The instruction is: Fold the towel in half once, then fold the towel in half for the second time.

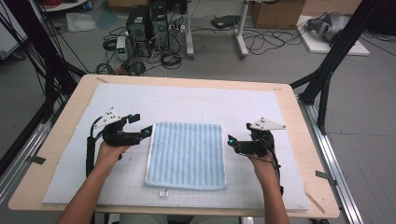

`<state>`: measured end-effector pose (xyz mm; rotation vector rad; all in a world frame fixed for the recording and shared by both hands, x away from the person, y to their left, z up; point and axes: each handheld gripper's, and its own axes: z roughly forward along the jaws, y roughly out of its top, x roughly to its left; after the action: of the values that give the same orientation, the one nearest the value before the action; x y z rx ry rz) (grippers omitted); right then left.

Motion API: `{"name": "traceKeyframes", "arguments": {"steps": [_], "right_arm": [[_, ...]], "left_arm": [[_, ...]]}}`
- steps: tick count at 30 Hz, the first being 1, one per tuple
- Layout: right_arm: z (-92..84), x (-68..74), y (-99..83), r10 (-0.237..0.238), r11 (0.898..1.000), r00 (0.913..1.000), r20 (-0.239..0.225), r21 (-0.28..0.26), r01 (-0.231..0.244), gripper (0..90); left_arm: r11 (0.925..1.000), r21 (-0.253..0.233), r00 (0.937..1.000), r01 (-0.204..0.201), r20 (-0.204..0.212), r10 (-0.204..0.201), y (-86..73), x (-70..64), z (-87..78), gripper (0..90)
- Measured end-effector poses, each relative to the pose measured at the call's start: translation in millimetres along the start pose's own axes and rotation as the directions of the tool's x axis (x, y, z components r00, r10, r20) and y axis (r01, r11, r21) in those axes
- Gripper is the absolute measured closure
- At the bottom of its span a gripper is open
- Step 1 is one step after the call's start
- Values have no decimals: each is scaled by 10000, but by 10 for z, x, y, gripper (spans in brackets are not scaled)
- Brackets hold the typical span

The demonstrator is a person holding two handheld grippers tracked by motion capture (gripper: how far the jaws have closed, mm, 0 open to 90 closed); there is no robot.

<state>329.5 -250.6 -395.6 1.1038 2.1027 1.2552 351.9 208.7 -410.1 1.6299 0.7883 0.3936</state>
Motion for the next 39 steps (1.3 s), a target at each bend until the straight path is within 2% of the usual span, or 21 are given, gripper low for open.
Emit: {"name": "traceKeyframes", "arguments": {"steps": [2,3,7,9,13,16,18,21,24,30,33,35,38,39], "right_arm": [[-19,12,6,13,10000,10000,-9,-36,-13,110],[-25,13,10,-24,10000,10000,-28,-43,24,110],[-36,-9,22,135,9998,9999,-25,-113,-135,110],[-35,-11,20,191,9997,9998,-1,-151,-191,110],[-32,-3,23,148,9999,9999,-48,-52,-148,110],[-34,1,18,272,9996,9996,-83,-6,-272,110],[-27,2,14,237,9996,9997,-95,125,-236,110],[-33,11,12,210,9998,9997,-87,60,-209,110],[-38,30,1,169,9998,9997,-201,91,-168,110],[-5,35,0,64,9993,9997,-248,381,-54,110],[6,49,19,35,9991,9997,-250,425,-24,110],[14,62,29,60,9988,9996,-274,481,-47,110],[29,64,30,24,9986,9996,-286,533,-9,110],[33,59,28,5,9985,9996,-283,540,10,110]], "left_arm": [[9997,60,9997,220,-87,-220,4,-3,-5,190],[9997,109,9997,206,-118,-205,8,4,-6,191],[9970,255,9969,724,-342,-715,19,53,14,189],[9964,348,9964,773,-389,-759,36,66,41,188],[9954,521,9966,805,-224,-794,87,108,113,191],[9950,701,9970,708,-355,-685,124,177,181,191],[9930,1047,9976,547,-487,-498,129,229,222,218],[9858,1555,9954,633,-805,-513,91,296,308,252],[9806,1750,9915,889,-1098,-703,35,351,381,286],[9711,2255,9888,778,-1421,-463,-92,416,541,377],[9601,2666,9880,839,-1474,-454,-141,444,620,406],[9533,2934,9899,713,-1381,-316,-159,435,689,435],[9471,3149,9927,617,-1178,-255,-166,408,749,462],[9413,3343,9928,474,-1193,-76,-171,392,772,471]]}}
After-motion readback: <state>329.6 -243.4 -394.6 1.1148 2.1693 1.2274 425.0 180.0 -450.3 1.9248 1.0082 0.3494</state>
